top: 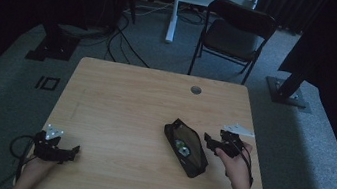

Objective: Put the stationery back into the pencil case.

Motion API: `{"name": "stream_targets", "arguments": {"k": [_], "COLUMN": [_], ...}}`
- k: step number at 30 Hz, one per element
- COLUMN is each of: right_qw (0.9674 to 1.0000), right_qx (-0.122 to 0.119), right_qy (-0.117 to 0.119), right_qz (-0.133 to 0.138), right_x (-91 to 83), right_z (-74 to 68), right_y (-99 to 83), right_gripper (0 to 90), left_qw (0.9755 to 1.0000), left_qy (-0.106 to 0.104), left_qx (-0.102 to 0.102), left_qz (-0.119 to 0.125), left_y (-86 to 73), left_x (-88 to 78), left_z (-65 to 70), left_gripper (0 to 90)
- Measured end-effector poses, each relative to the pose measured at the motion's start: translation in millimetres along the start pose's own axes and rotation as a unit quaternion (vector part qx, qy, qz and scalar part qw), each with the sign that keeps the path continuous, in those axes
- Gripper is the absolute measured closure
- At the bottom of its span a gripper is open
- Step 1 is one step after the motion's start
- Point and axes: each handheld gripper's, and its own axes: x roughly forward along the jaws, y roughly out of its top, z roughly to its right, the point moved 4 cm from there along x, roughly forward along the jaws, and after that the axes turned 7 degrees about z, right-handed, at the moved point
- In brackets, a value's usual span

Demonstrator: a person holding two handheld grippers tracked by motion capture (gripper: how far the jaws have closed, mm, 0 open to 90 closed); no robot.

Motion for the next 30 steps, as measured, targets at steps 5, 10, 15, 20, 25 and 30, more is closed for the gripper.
{"name": "stream_targets", "arguments": {"k": [5,10,15,20,25,30], "right_qw": [0.9998,0.9994,0.9987,0.9984,0.9971,0.9961], "right_qx": [-0.003,0.011,0.023,0.019,0.021,0.025], "right_qy": [-0.013,-0.026,-0.039,-0.049,-0.063,-0.07], "right_qz": [-0.014,-0.018,-0.024,-0.023,-0.036,-0.048], "right_x": [3.6,4.7,5.8,4.4,4.3,4.4], "right_z": [10.5,18.9,25.3,25.9,28.4,31.8], "right_y": [-16.7,-31.0,-43.6,-51.7,-61.2,-68.7], "right_gripper": [28.3,27.6,26.1,22.6,22.3,20.9], "left_qw": [1.0,1.0,1.0,1.0,1.0,1.0], "left_qy": [0.0,0.0,0.0,0.0,0.0,0.0], "left_qx": [0.0,0.0,0.0,0.001,0.001,0.001], "left_qz": [0.0,0.001,0.001,0.0,0.0,0.0], "left_y": [0.0,0.0,0.0,-0.1,-0.1,-0.1], "left_x": [0.0,0.1,0.1,0.1,0.0,0.0], "left_z": [0.0,0.0,0.1,-0.2,-0.1,-0.1], "left_gripper": [0.2,0.2,0.2,0.1,0.2,0.2]}}
